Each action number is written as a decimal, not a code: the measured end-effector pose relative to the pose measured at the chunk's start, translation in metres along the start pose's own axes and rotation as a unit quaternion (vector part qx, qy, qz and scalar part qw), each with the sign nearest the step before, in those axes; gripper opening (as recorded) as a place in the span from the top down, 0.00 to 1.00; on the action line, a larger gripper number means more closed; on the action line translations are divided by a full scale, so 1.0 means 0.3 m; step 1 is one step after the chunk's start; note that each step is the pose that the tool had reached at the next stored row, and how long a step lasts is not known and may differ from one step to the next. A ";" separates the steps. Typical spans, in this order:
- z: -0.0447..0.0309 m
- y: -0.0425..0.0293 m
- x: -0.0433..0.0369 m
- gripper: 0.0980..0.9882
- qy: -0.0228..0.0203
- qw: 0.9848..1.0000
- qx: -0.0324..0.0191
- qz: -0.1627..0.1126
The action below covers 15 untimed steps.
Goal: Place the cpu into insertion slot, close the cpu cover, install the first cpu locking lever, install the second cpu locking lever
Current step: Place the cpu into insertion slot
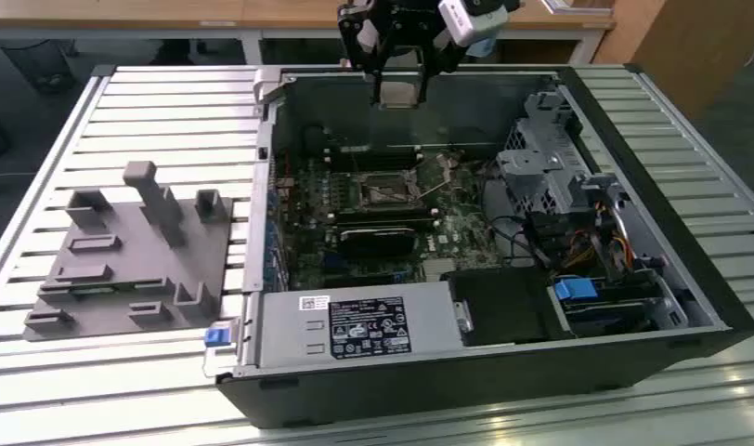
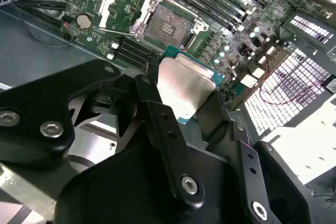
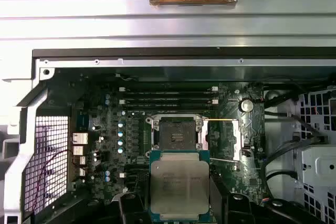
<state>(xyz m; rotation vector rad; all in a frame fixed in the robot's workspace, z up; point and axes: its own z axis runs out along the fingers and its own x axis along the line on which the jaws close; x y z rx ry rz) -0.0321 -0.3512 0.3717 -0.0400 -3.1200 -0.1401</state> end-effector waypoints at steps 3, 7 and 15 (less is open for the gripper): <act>0.000 0.000 0.000 0.50 0.000 1.000 0.000 0.000; 0.000 0.000 0.000 0.50 0.000 1.000 0.000 0.003; 0.000 0.000 0.000 0.50 -0.002 1.000 0.000 0.019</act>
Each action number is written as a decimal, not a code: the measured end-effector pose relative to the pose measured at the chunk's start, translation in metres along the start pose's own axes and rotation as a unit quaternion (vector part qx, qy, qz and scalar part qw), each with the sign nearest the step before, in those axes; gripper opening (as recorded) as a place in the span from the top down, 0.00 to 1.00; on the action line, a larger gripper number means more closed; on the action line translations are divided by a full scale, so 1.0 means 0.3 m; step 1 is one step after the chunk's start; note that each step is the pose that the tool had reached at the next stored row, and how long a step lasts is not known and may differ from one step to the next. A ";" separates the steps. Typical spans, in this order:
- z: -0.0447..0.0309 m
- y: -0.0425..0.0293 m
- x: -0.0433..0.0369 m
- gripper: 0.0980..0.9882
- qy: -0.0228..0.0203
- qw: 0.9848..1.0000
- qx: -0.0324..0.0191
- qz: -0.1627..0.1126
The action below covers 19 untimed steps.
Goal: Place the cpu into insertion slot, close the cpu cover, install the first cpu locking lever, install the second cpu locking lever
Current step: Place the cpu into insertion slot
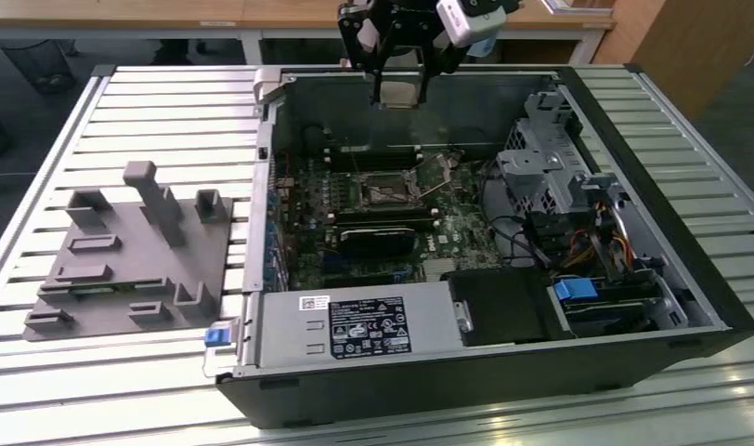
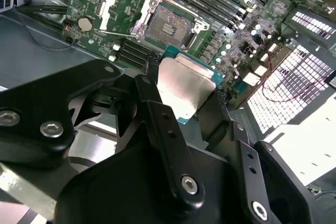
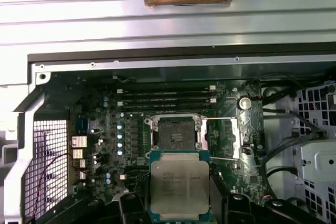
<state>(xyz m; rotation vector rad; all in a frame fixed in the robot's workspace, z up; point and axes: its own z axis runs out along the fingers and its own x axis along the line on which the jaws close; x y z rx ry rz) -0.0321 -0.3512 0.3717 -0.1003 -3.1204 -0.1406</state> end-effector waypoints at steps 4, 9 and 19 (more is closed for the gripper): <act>0.000 0.000 0.000 0.50 -0.001 1.000 0.000 0.010; 0.000 0.000 0.000 0.50 -0.002 1.000 0.000 0.024; 0.001 0.000 0.000 0.50 -0.004 0.999 -0.001 0.046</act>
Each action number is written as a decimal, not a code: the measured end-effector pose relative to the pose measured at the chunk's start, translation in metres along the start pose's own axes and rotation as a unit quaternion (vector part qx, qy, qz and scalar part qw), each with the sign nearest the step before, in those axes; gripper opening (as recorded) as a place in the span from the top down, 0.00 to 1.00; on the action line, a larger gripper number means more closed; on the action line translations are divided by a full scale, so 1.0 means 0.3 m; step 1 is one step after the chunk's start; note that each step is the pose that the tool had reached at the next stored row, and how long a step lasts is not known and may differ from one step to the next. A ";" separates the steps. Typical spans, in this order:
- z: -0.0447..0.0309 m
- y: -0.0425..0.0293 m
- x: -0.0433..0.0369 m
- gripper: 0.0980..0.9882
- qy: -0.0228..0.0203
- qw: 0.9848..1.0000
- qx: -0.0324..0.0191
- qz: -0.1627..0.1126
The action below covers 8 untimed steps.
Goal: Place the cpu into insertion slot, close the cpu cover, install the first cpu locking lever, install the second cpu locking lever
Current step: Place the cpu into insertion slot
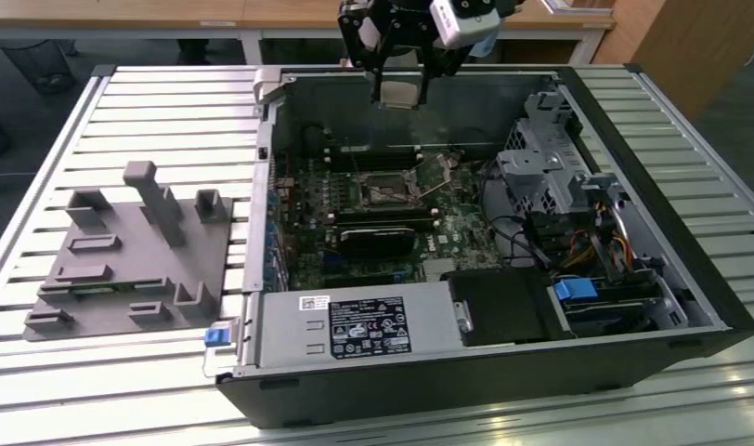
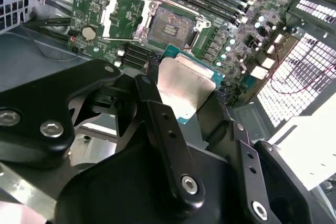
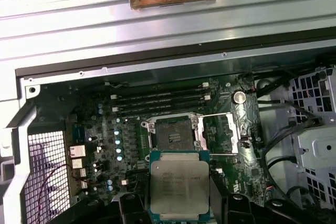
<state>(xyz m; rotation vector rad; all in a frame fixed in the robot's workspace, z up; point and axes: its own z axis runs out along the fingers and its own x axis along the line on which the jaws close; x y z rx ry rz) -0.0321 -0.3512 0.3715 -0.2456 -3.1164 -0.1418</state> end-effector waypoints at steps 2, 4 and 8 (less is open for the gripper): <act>0.000 0.000 0.000 0.50 0.000 1.000 0.000 0.005; 0.000 0.000 0.000 0.50 -0.001 1.000 0.000 0.010; 0.000 0.000 0.000 0.50 -0.002 1.000 0.000 0.020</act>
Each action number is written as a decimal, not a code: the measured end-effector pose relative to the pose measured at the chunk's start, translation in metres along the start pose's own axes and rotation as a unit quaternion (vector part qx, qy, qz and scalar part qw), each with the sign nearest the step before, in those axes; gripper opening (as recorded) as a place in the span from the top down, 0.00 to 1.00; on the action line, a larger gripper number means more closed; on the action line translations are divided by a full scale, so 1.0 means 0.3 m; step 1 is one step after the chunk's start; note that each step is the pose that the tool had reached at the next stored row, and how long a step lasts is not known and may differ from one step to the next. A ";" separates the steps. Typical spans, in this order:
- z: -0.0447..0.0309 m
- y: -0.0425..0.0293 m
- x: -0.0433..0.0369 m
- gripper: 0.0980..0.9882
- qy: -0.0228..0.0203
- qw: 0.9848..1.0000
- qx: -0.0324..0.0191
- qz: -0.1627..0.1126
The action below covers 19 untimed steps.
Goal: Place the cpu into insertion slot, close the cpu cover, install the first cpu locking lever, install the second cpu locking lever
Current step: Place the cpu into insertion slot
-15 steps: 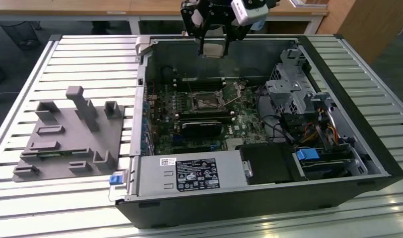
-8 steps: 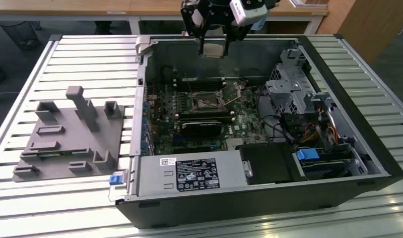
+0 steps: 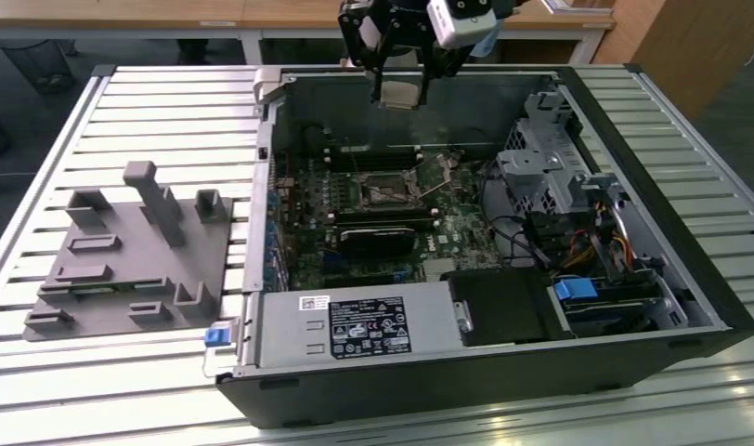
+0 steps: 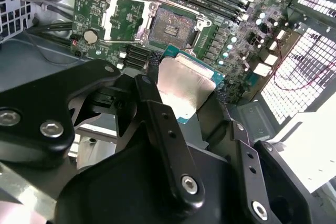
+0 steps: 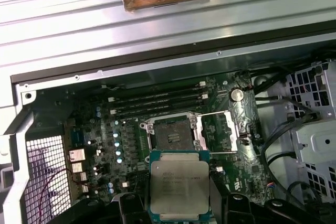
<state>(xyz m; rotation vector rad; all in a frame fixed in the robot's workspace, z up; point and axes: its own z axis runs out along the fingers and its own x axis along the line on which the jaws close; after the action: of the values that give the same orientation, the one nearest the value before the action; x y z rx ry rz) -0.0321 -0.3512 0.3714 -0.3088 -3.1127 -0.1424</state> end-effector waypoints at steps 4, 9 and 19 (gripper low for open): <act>0.000 0.000 0.000 0.50 -0.001 1.000 0.000 0.010; 0.000 0.000 0.000 0.50 -0.002 1.000 0.000 0.021; 0.002 0.000 0.000 0.50 -0.004 0.999 -0.001 0.048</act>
<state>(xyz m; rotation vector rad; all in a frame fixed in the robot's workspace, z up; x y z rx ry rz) -0.0321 -0.3512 0.3708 -0.4603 -3.0983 -0.1430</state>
